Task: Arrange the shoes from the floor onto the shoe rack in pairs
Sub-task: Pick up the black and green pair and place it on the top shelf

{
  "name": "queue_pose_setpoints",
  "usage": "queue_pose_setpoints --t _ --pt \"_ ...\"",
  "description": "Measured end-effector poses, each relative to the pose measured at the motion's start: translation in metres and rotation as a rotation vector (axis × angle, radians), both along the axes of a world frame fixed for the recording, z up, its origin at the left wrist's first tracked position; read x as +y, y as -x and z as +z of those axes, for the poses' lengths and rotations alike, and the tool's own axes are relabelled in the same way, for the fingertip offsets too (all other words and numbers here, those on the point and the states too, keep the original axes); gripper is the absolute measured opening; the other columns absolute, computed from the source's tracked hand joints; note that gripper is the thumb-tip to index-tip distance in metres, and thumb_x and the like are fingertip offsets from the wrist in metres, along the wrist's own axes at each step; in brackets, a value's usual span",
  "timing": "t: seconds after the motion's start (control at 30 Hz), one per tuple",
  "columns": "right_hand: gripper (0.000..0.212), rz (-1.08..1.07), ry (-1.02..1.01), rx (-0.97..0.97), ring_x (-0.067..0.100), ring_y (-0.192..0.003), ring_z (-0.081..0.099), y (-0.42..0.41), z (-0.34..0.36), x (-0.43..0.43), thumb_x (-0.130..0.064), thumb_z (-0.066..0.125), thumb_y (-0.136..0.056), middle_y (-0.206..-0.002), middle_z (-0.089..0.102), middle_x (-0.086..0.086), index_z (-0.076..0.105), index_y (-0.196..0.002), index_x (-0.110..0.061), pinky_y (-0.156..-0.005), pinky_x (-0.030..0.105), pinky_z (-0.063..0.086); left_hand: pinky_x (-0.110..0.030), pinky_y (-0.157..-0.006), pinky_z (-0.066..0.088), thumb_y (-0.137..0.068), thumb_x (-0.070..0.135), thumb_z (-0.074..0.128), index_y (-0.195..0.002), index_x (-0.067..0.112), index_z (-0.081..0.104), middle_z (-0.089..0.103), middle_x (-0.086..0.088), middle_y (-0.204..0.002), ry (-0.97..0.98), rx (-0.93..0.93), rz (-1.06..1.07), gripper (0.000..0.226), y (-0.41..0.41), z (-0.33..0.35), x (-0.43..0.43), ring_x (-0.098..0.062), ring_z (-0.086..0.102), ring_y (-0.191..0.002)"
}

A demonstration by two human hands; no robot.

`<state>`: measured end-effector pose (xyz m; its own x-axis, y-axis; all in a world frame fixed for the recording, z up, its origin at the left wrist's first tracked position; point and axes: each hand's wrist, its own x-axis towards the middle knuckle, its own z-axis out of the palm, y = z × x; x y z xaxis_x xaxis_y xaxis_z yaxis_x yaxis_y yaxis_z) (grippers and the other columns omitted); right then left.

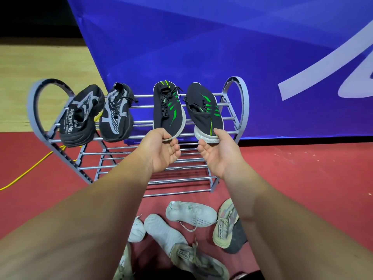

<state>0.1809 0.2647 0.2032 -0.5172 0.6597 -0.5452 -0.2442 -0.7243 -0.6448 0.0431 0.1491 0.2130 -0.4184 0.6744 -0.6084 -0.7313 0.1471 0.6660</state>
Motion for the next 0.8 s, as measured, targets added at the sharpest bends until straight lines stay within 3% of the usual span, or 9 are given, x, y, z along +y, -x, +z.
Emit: queue_pose_setpoints --t 0.13,0.3,0.43,0.53,0.63,0.8 --pt "0.036 0.005 0.008 -0.011 0.023 -0.072 0.07 -0.002 0.006 -0.002 -0.023 0.063 -0.098 -0.103 0.064 0.018 0.052 -0.13 -0.012 -0.063 0.032 0.06 -0.031 -0.066 0.052 -0.079 0.014 0.046 -0.08 0.01 0.051 0.052 -0.001 -0.065 0.006 -0.011 0.04 0.006 -0.003 -0.01 0.001 -0.017 0.051 -0.057" --pt "0.048 0.021 0.011 -0.013 0.023 -0.067 0.071 -0.006 0.005 -0.007 -0.023 0.063 -0.096 -0.104 0.066 0.018 0.049 -0.14 -0.01 -0.059 0.031 0.058 -0.031 -0.065 0.052 -0.079 0.014 0.046 -0.083 0.009 0.052 0.052 -0.002 -0.065 0.001 -0.036 0.067 0.008 -0.005 -0.013 -0.003 -0.017 0.052 -0.057" --pt "0.044 0.024 0.018 0.02 0.027 -0.078 0.071 -0.008 0.008 -0.009 -0.026 0.062 -0.099 -0.11 0.064 0.021 0.046 -0.138 -0.013 -0.074 0.036 0.061 -0.033 -0.07 0.054 -0.084 0.019 0.053 -0.088 0.008 0.059 0.06 -0.001 -0.071 0.014 -0.023 0.011 0.013 -0.003 -0.007 -0.009 -0.017 0.061 -0.064" --pt "0.053 0.061 0.01 0.021 0.03 -0.087 0.076 -0.01 0.01 -0.011 -0.032 0.065 -0.098 -0.129 0.06 0.024 0.046 -0.144 -0.013 -0.075 0.038 0.062 -0.035 -0.075 0.055 -0.09 0.024 0.058 -0.093 0.01 0.064 0.072 -0.002 -0.087 0.031 0.007 -0.047 0.016 -0.001 -0.002 -0.019 -0.019 0.07 -0.084" --pt "0.06 0.086 -0.013 -0.048 0.034 -0.091 0.077 -0.017 0.01 -0.018 -0.04 0.065 -0.097 -0.144 0.05 0.023 0.046 -0.147 -0.013 -0.073 0.04 0.063 -0.037 -0.081 0.056 -0.094 0.027 0.059 -0.094 0.016 0.061 0.075 -0.005 -0.108 0.085 0.061 -0.095 0.012 0.001 0.002 -0.038 -0.022 0.071 -0.103" --pt "0.061 0.214 -0.117 -0.345 0.034 -0.093 0.075 -0.037 0.018 -0.045 -0.043 0.057 -0.101 -0.139 0.058 0.017 0.04 -0.154 -0.017 -0.078 0.044 0.064 -0.038 -0.082 0.06 -0.095 0.027 0.058 -0.117 0.014 0.064 0.076 -0.007 -0.11 0.353 0.354 -0.219 0.027 0.005 0.012 -0.096 -0.024 0.075 -0.094"
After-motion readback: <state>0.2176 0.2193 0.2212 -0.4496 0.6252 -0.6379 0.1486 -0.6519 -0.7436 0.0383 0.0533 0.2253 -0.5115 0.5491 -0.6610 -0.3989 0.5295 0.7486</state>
